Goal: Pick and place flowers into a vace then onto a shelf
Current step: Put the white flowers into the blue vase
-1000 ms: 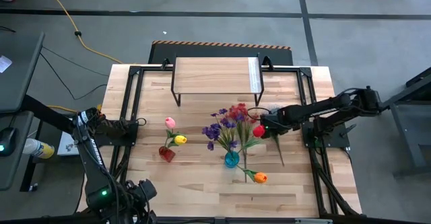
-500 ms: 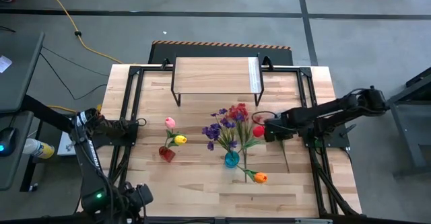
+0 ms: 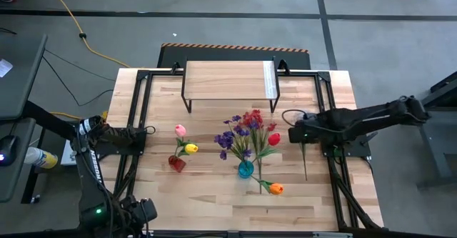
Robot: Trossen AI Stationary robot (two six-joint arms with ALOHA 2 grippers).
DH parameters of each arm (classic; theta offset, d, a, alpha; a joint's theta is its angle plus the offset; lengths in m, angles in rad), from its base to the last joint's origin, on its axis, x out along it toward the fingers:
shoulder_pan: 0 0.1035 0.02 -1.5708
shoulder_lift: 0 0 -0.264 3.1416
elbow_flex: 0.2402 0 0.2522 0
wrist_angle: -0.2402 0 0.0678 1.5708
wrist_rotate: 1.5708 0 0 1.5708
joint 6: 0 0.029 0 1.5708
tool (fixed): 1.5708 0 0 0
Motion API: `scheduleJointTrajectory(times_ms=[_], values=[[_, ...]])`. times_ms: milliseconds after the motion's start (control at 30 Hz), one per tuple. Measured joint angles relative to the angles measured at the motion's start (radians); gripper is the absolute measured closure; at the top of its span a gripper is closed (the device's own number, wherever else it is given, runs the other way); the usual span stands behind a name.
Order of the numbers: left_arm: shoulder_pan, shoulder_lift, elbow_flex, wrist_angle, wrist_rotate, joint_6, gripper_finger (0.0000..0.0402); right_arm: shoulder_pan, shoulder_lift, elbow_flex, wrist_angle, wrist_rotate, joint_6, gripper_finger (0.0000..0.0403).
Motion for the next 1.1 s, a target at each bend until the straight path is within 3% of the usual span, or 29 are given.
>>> scheduleJointTrajectory(times_ms=[433,900,1100], values=[[0.002,0.000,0.000,-0.001,0.000,0.002,0.0016,-0.031,-0.263,0.001,0.110,0.164,-0.029,0.0397],[0.002,0.000,0.000,0.001,0.000,0.001,0.0016,-0.064,-0.488,0.002,0.671,0.372,-0.366,0.0395],[0.002,0.000,0.000,0.000,0.000,0.001,0.0016,-0.064,-0.548,0.002,0.939,0.393,-0.581,0.0398]])
